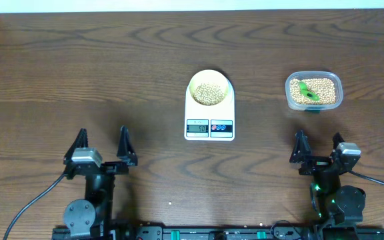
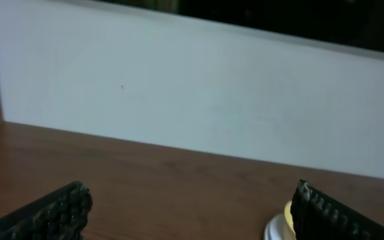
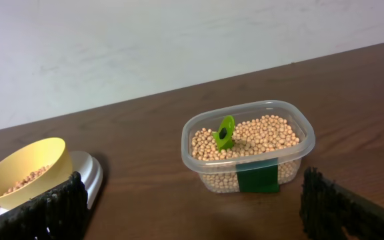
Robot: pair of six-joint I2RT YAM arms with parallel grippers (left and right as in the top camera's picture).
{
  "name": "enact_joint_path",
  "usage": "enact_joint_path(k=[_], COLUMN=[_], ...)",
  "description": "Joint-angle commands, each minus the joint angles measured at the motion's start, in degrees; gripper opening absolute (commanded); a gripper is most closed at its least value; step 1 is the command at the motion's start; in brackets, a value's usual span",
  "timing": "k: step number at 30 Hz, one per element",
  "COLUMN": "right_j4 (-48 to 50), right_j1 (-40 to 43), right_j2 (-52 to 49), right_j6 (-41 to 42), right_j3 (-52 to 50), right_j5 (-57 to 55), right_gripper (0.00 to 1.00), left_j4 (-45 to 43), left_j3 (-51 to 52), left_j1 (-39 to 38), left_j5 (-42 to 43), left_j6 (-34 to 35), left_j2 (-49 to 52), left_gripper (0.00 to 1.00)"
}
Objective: Scoop item into bowl and weigh 50g on scale
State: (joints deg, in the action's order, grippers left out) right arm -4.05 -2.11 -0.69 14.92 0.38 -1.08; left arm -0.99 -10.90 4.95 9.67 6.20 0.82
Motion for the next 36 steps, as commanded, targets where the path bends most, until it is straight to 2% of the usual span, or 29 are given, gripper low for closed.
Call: enact_joint_path(k=[1, 14, 19, 36], right_j4=[-0.2, -0.2, -0.2, -0.2], right_j1=[-0.3, -0.3, -0.3, -0.3], right_j2=[0.4, 0.4, 0.4, 0.4], right_j6=[0.7, 0.7, 0.7, 0.7], right_j3=[-0.1, -0.1, -0.1, -0.1], right_j5=[-0.3, -0.3, -0.3, -0.3], right_gripper=[0.99, 0.99, 0.99, 0.99], left_j4=[-1.5, -0.8, 5.0, 4.9], left_j3=[1.8, 10.7, 10.7, 10.7], left_j1=[-2.5, -3.4, -3.4, -3.4], left_j5=[-3.8, -5.2, -5.9, -6.7], left_j6=[0.2, 0.1, 0.1, 0.1], left_j2=[-0.7, -0.7, -0.7, -0.6], left_gripper=[0.98, 0.98, 0.98, 0.98])
